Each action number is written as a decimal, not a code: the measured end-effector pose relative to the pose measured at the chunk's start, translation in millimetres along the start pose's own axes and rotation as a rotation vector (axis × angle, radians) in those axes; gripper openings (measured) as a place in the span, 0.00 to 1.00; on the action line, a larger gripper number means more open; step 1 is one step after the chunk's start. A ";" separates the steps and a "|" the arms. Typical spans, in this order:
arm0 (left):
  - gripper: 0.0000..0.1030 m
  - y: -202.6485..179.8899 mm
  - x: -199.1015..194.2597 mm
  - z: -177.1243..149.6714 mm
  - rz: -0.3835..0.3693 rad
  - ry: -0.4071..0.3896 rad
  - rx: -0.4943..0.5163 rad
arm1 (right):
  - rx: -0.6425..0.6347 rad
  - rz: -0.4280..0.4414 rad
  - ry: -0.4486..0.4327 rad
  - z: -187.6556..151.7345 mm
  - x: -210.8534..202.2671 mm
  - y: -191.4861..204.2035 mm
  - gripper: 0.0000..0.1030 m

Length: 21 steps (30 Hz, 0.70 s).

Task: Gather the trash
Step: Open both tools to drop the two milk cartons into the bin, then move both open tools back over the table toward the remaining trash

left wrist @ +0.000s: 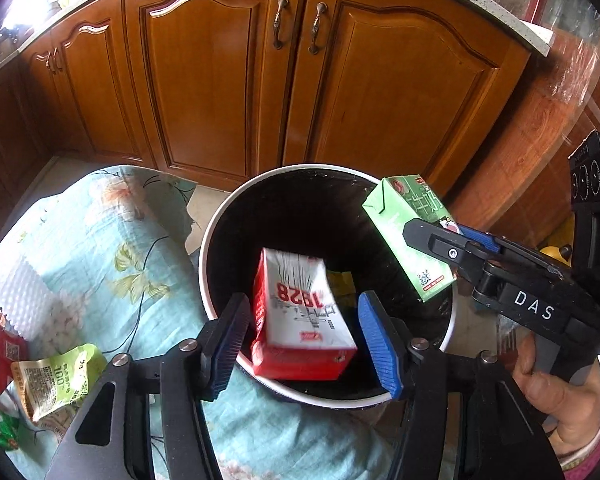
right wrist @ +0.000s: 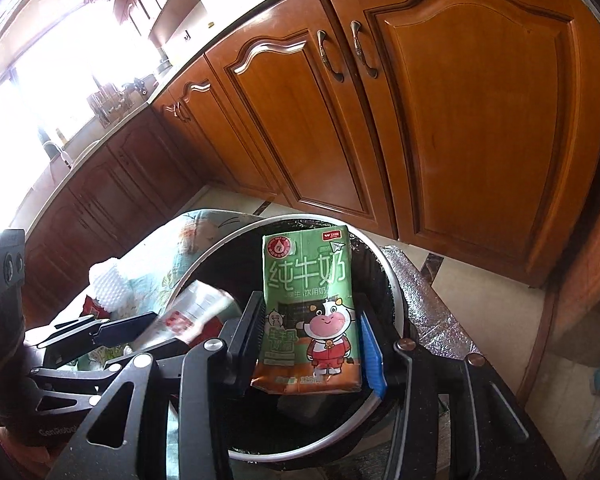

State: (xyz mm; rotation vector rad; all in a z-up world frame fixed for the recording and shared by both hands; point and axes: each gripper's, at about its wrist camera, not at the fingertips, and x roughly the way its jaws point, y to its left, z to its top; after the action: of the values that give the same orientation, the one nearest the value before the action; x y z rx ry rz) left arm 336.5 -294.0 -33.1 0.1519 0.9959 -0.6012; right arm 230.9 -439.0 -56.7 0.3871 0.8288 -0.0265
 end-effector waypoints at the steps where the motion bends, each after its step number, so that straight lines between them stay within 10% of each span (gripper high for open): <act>1: 0.59 -0.1 -0.9 0.5 0.002 -0.005 -0.002 | 0.010 0.007 0.002 0.6 0.3 -1.5 0.48; 21: 0.66 57.8 -78.7 -112.7 0.026 -0.135 -0.255 | 0.040 0.153 -0.091 -52.6 -41.7 48.3 0.89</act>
State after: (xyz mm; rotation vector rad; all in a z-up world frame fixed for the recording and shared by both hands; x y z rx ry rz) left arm 252.8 -170.7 -38.6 -0.0997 0.9294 -0.4499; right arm 173.4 -381.2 -43.0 0.4832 0.7079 0.0814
